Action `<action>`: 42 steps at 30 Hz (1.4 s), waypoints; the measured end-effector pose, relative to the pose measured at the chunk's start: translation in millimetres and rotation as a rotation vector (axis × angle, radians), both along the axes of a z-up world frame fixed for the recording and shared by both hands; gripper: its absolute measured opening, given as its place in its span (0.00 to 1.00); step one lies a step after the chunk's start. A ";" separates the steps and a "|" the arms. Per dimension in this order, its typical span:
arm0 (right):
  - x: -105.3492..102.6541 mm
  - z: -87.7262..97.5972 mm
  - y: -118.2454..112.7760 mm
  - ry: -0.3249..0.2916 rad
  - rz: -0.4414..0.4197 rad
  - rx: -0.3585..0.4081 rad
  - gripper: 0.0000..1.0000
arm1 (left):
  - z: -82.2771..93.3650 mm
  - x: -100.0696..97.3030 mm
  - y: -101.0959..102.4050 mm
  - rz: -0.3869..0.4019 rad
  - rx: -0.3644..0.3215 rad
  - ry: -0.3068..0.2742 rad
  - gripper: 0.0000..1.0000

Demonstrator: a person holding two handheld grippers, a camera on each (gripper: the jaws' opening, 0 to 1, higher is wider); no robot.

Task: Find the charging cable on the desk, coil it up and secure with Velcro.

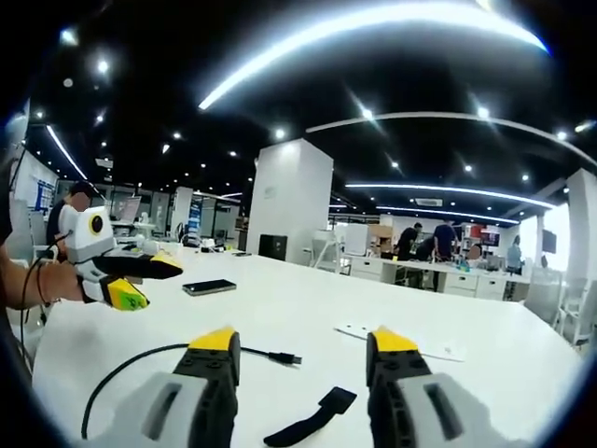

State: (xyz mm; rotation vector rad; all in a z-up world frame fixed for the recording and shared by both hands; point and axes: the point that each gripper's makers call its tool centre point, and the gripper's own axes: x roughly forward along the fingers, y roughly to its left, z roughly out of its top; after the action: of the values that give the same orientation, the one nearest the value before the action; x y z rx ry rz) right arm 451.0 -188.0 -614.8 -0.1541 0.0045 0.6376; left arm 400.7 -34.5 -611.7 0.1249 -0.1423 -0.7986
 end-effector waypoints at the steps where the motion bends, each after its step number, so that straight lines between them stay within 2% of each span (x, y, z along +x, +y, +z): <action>1: 0.4 0.7 1.0 -0.001 0.002 -0.003 0.55 | 0.3 0.0 0.6 0.000 -0.005 0.000 0.47; 17: 20.4 3.0 22.7 0.024 0.035 0.009 0.54 | -0.3 -6.5 14.9 0.018 -0.027 -0.006 0.47; 25: 29.6 -3.1 36.2 0.037 0.060 -0.017 0.54 | -2.4 -8.5 23.3 0.038 -0.036 -0.001 0.47; 42: 43.0 -18.8 47.7 0.070 0.078 -0.059 0.53 | -5.3 -10.5 26.1 0.040 -0.049 0.007 0.47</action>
State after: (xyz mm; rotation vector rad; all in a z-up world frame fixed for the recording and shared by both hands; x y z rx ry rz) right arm 494.1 -140.2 -633.6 -0.1893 0.0855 0.7206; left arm 390.2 -8.3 -617.0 0.0784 -0.1526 -0.7546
